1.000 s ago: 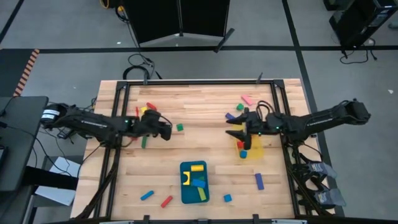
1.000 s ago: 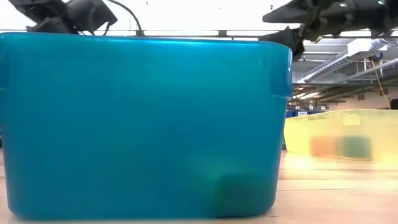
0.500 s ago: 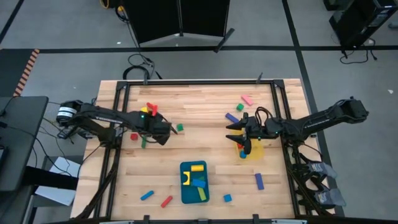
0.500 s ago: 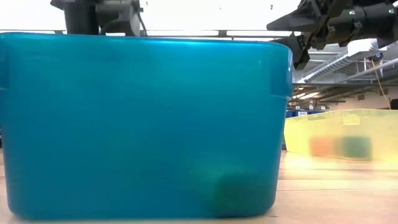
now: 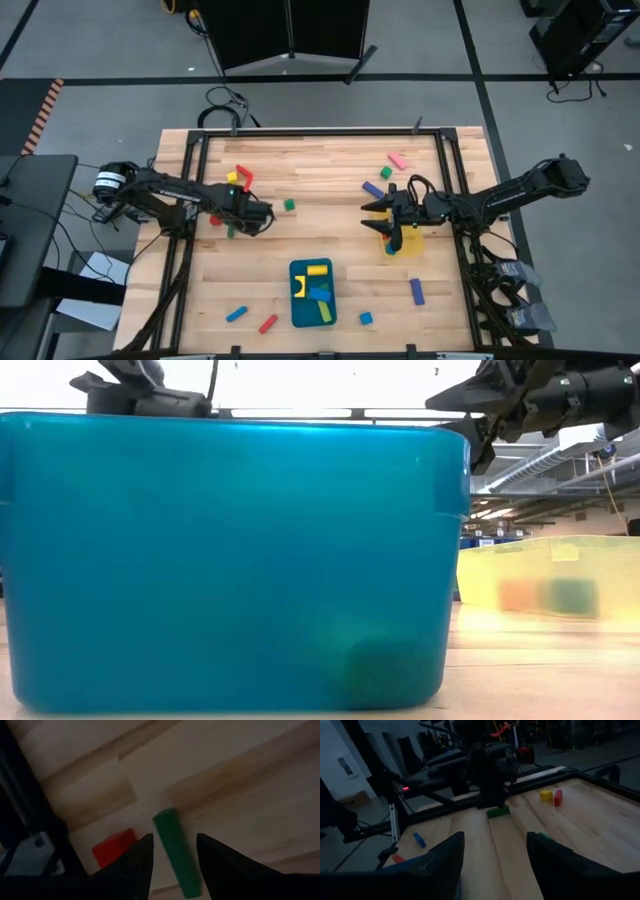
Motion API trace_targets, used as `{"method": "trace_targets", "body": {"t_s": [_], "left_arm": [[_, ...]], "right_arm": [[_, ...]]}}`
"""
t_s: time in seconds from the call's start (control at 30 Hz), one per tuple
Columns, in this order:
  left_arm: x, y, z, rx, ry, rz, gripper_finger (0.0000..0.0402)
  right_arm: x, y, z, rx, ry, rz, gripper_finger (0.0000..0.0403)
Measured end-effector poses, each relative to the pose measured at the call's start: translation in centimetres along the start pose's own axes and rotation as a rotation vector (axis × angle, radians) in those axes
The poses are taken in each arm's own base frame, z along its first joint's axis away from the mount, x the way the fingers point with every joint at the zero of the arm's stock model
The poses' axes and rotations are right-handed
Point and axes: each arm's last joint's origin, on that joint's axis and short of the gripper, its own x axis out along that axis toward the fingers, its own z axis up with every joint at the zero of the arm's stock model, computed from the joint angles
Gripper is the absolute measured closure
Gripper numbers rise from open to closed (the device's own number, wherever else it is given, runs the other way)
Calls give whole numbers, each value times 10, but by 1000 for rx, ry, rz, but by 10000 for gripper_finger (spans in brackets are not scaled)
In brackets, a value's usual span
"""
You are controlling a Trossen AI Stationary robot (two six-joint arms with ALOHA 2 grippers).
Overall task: Sort blocks by size
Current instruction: Put the large green block into the blue bin
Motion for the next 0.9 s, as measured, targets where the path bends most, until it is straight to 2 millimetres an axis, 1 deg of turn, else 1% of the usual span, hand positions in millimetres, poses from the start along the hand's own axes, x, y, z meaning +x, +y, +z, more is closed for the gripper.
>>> {"method": "trace_targets", "body": {"t_s": [0.17,0.33,0.67,0.7,0.77,0.87,0.9], "left_arm": [[7,3,-3,-20,13,22,243],[14,1,-4,-24,9,-17,243],[38,4,-13,-26,44,-75,246],[39,4,-14,-14,43,-82,251],[39,2,-13,21,39,-98,273],[36,-3,-12,98,21,-127,336],[34,-5,-11,124,13,-143,343]], "right_arm": [[0,0,0,-4,-4,3,178],[0,0,0,-4,-4,3,179],[0,1,1,5,-11,5,181],[0,1,1,5,-11,5,181],[0,1,1,5,-11,5,182],[0,1,1,6,-15,6,182],[0,1,2,7,-19,8,182]]}}
